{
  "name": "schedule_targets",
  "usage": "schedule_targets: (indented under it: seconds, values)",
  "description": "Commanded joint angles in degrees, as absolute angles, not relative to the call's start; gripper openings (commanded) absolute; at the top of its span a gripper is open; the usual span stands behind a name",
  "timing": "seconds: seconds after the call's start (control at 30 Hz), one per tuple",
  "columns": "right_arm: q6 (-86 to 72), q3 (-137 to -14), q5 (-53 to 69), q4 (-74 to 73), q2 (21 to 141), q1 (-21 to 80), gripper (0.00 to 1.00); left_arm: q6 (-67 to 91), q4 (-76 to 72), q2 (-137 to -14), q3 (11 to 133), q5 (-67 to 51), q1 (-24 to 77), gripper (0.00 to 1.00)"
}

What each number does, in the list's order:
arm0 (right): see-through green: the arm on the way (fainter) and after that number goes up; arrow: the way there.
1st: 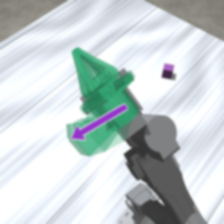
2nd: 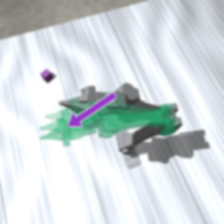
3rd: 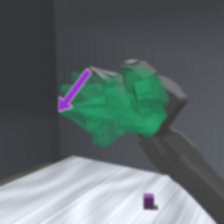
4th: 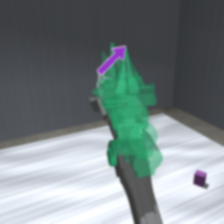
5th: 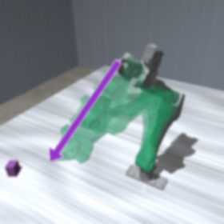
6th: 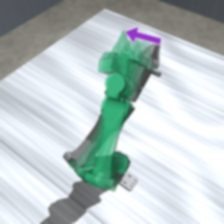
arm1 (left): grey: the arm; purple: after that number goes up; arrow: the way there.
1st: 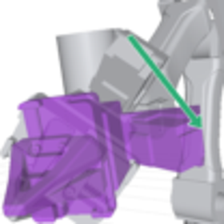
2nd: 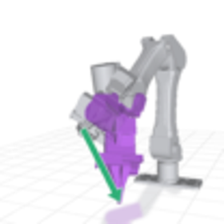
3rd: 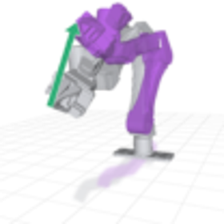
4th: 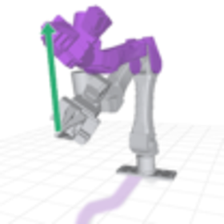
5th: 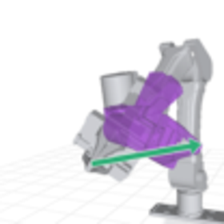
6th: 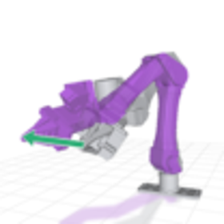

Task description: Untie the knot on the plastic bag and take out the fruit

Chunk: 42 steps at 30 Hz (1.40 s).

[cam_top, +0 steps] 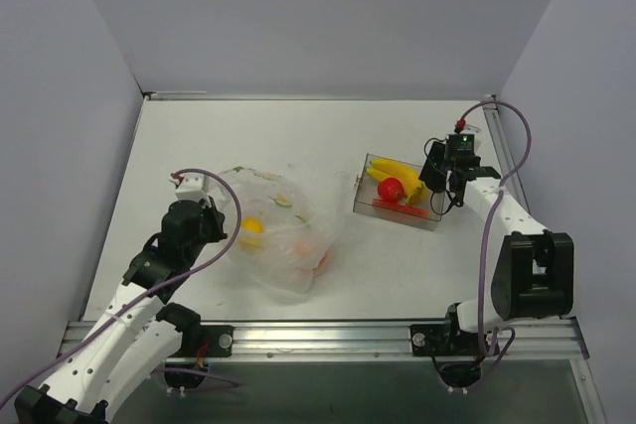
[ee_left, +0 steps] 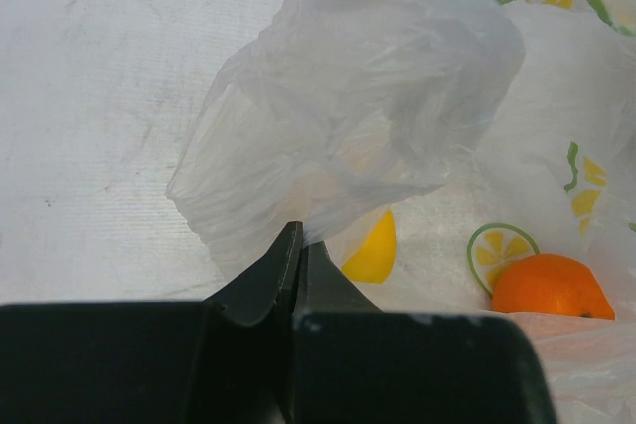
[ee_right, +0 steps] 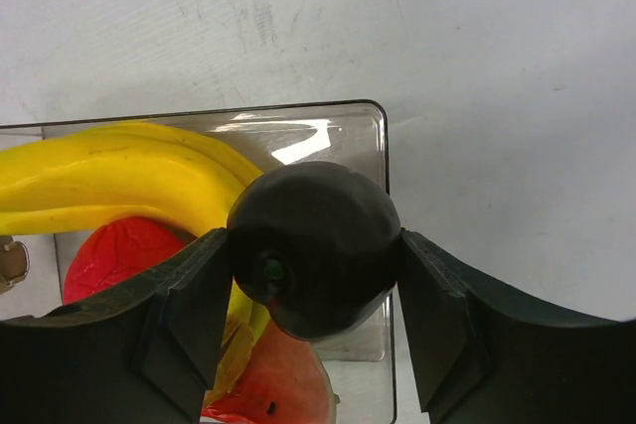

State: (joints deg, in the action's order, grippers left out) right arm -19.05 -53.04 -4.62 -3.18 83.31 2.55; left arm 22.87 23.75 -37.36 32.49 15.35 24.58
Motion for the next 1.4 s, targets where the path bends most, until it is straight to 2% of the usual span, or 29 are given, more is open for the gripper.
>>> schedule_targets:
  seconds: [0.0,0.03,0.1,0.23,0.5,0.67,0.73,1.0,1.37]
  values:
    - [-19.69,-52.74,-4.66,-1.67,83.93,2.11,0.63,22.76,21.88,-37.35,32.96,14.41,24.08,0.00]
    - [-19.69,-52.73,-4.83,-1.58,83.85,2.02,0.77,22.76,21.88,-37.44,33.05,14.41,24.08,0.00]
    - [-19.51,-52.38,-4.57,-1.58,83.41,2.11,0.88,22.76,21.88,-37.35,33.05,14.33,24.08,0.00]
    - [-19.07,-52.29,-3.69,-1.76,81.65,2.11,0.94,22.76,21.88,-37.44,32.96,14.33,23.99,0.00]
    - [-18.72,-55.01,-1.67,-6.58,72.35,5.88,0.93,22.76,21.71,-37.35,32.96,14.24,23.91,0.00]
    - [-16.88,-60.98,5.52,-8.96,69.70,16.42,0.93,22.68,21.53,-37.27,32.96,13.71,23.73,0.00]
    - [-16.61,-63.18,6.33,-10.10,69.96,23.33,0.99,22.68,21.53,-37.27,32.96,13.71,23.73,0.00]
    - [-12.93,-75.48,2.55,-14.06,78.90,44.53,1.00,22.76,21.71,-37.53,32.78,12.40,23.73,0.00]
    - [-8.43,-85.16,0.18,-16.70,90.60,58.36,0.99,23.82,23.99,-39.28,33.13,11.78,23.73,0.00]
